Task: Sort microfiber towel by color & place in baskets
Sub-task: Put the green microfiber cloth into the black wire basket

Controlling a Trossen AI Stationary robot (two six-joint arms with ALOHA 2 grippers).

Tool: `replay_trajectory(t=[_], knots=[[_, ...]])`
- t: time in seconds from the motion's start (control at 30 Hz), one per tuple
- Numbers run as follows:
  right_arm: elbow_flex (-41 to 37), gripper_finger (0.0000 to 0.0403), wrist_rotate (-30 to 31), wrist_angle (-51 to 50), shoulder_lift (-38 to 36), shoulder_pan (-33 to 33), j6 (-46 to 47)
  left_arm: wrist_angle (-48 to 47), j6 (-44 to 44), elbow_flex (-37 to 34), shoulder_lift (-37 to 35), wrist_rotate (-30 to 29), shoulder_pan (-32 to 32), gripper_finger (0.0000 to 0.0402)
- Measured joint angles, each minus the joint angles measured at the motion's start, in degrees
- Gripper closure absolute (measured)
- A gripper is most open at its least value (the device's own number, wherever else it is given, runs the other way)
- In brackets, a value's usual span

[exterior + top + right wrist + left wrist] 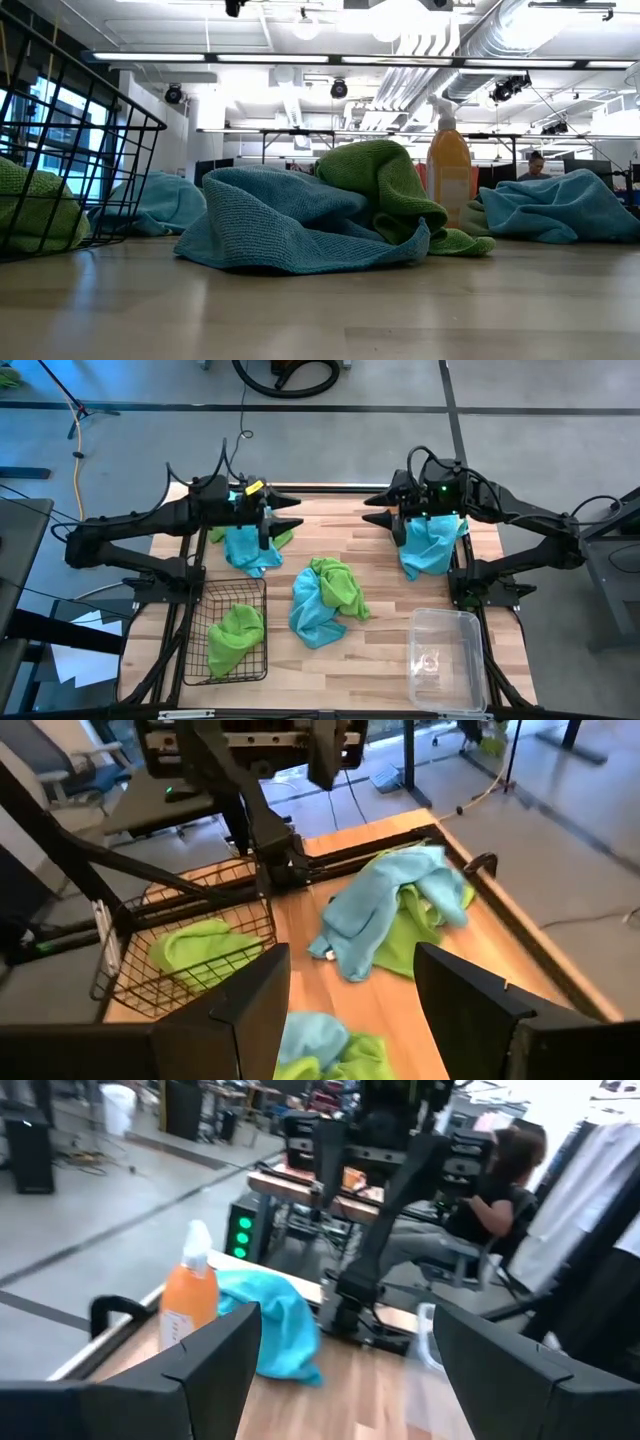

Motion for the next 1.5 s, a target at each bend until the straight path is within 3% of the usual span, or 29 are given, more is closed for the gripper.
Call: replay_trajectory(t=[0.2, 0.63, 0.93, 1.37, 1.5], knots=[[-0.02, 0.0192, -5.03, 0.24, 4.54, 0.96, 3.83, -3.01, -0.71, -0.02, -2.30, 1.56, -0.72, 0.0118], [-0.02, 0.0192, -4.04, -3.28, 21.35, 9.64, -7.03, -6.35, -1.71, -0.03, -5.39, -2.15, -3.56, 0.0118], [-0.02, 0.0192, -3.64, -6.23, 33.07, 13.30, -1.34, -7.82, -1.65, -0.04, -5.83, -3.56, -4.90, 0.0118], [-0.02, 0.0196, 8.71, -7.65, 42.23, 17.18, 0.01, -8.64, -1.17, -0.04, -6.95, -4.61, -4.85, 0.0118], [-0.02, 0.0246, 12.34, -7.99, 42.50, 17.44, -0.08, -8.64, -1.17, -0.04, -6.95, -4.61, -4.85, 0.0118]])
